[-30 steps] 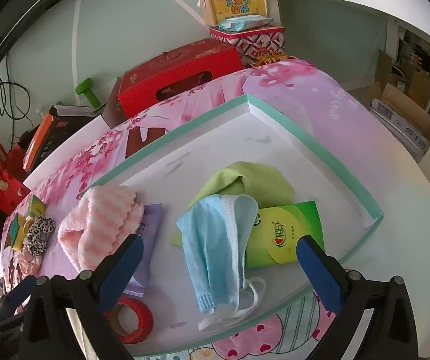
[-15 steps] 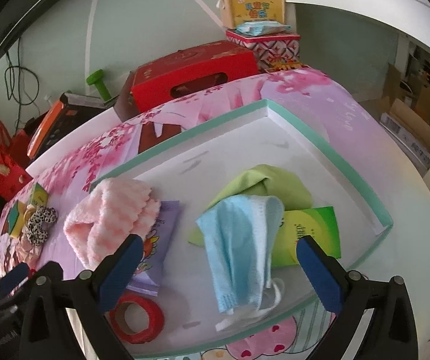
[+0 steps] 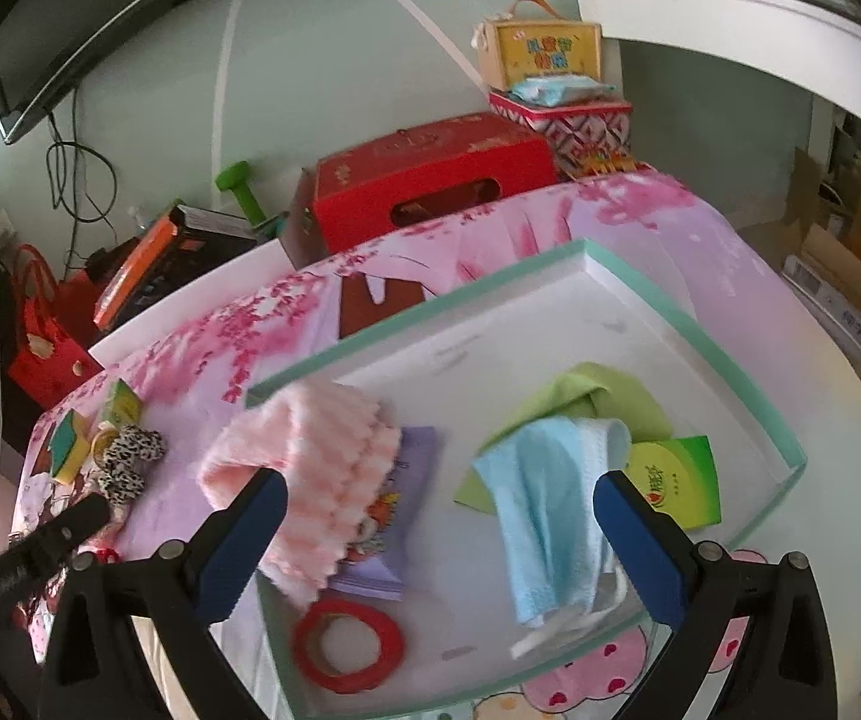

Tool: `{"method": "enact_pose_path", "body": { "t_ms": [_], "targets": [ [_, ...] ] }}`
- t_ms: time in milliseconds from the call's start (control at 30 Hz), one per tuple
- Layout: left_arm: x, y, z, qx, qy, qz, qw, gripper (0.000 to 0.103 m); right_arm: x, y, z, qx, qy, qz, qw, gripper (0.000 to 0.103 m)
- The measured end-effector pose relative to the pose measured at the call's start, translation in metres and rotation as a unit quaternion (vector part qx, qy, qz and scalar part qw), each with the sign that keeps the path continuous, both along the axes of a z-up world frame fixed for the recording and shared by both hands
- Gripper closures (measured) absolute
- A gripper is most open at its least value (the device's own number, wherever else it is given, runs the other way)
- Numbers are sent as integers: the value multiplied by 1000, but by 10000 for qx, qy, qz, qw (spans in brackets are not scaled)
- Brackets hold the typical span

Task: Organize soft objects
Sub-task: 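Move both grippers back over the pile toward the red toy and pink item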

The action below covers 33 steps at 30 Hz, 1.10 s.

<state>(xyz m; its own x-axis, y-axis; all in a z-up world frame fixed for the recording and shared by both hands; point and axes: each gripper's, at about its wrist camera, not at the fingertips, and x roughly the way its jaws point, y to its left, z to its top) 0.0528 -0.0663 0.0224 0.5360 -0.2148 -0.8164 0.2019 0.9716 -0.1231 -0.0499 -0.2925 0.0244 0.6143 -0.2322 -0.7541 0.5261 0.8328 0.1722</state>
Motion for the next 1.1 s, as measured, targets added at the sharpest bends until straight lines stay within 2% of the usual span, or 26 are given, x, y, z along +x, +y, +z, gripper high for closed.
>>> {"method": "enact_pose_path", "body": {
  "t_ms": [133,233,300,400,567,767,933,1100],
  "targets": [
    [13,34,4,-12,-49,392,9992,1,7,9,8,-78,9,43,10000,0],
    [24,66,0,-34,84,762,9970,1,13,18,13,-110,-17,159,9998,0],
    [30,93,-3,-34,183,1158,9931,1,18,27,16,-127,-44,286,9995,0],
    [35,119,-7,-137,305,1467,9886,1,29,45,18,-159,-49,514,9985,0],
    [37,145,-13,-231,463,1682,9844,1,54,82,17,-199,-65,979,9950,0],
    [42,154,-24,95,654,1748,9824,1,83,136,6,-176,17,1724,9849,0],
    [47,169,-41,-214,1003,1865,9771,1,102,171,-16,-197,233,2159,9759,0],
    [47,180,-51,-245,1201,2091,9702,1,115,197,-43,-50,480,2564,9654,0]
  ]
}}
